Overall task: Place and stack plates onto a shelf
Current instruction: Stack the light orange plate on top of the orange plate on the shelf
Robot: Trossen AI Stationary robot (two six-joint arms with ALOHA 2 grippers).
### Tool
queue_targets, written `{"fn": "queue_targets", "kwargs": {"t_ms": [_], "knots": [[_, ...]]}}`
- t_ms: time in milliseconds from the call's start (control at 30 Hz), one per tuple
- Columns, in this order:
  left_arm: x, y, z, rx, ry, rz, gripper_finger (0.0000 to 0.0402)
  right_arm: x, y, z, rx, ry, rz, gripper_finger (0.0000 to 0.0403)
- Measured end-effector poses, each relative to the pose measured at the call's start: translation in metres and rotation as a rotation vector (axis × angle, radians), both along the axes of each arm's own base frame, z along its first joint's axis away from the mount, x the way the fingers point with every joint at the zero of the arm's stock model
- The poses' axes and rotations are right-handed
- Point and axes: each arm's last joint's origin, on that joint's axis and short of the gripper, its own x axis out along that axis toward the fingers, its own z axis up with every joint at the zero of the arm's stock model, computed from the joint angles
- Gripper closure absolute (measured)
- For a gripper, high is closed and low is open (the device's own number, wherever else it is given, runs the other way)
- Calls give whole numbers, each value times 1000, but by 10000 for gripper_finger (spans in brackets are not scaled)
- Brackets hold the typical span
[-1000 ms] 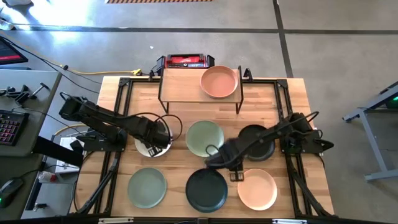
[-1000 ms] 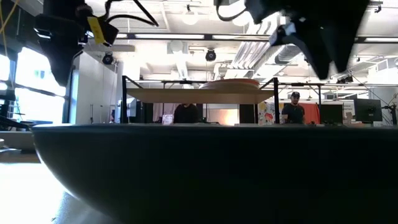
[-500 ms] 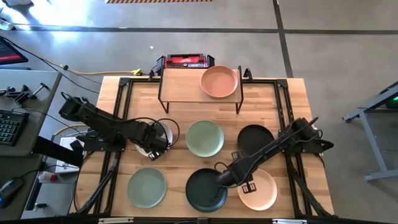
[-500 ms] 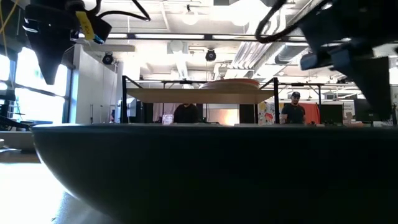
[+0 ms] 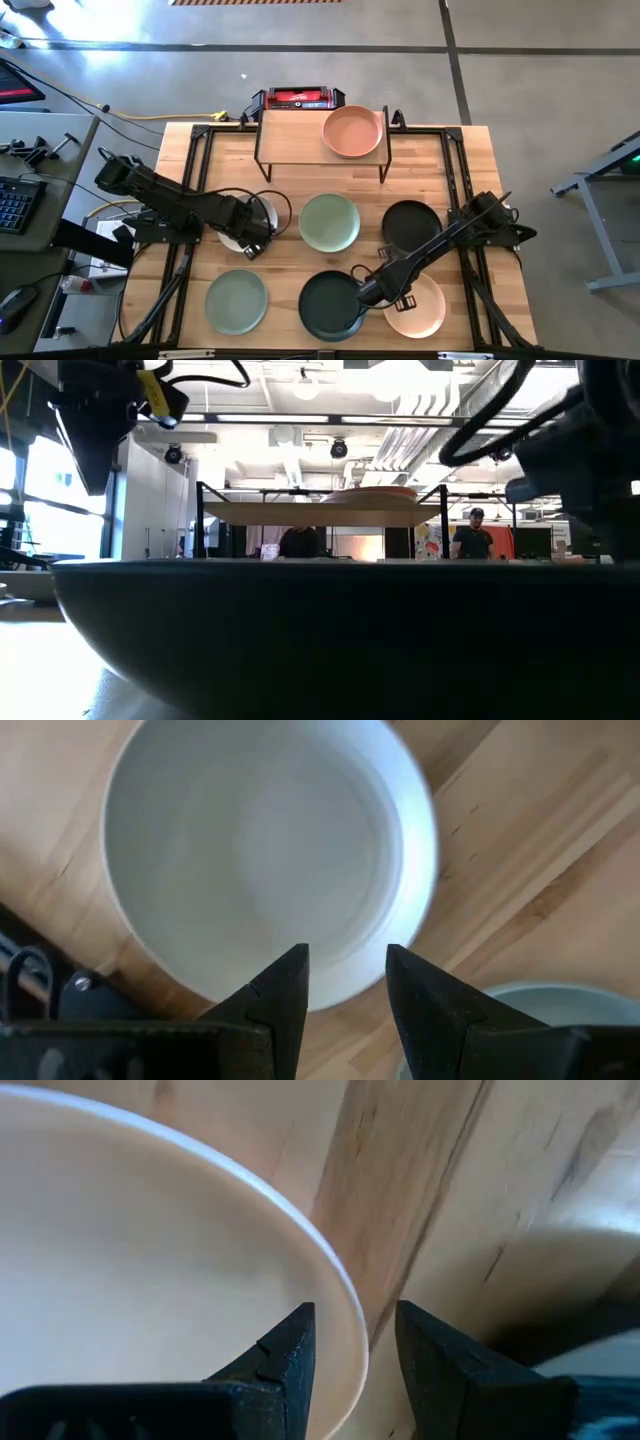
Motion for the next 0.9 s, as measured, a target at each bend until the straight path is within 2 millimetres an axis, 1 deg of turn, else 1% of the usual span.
{"fn": "queue_targets", "kwargs": {"t_ms": [167,300,367,500,567,667,800,900], "knots": [[3,-1,0,-11,-34,0,275,-4,-2,-10,14,9,-5,284],[3,-1,0,-11,-34,0,275,-6,-3,-12,26,24,-5,293],[3,-1,0,-11,-34,-1,275,-6,-3,-12,33,28,4,312],[3,-1,0,-11,-34,-1,275,-5,-3,-12,34,28,4,375],[3,-1,0,-11,-34,-1,275,-5,-4,-12,35,29,-6,395],[3,-1,0,-11,-34,-1,275,-5,-4,-11,30,31,-22,390],[3,-1,0,-10,-34,-2,275,-7,-4,-11,40,57,-28,400],[3,-1,0,-10,-34,-2,275,-8,-5,-9,38,68,-51,400]]}}
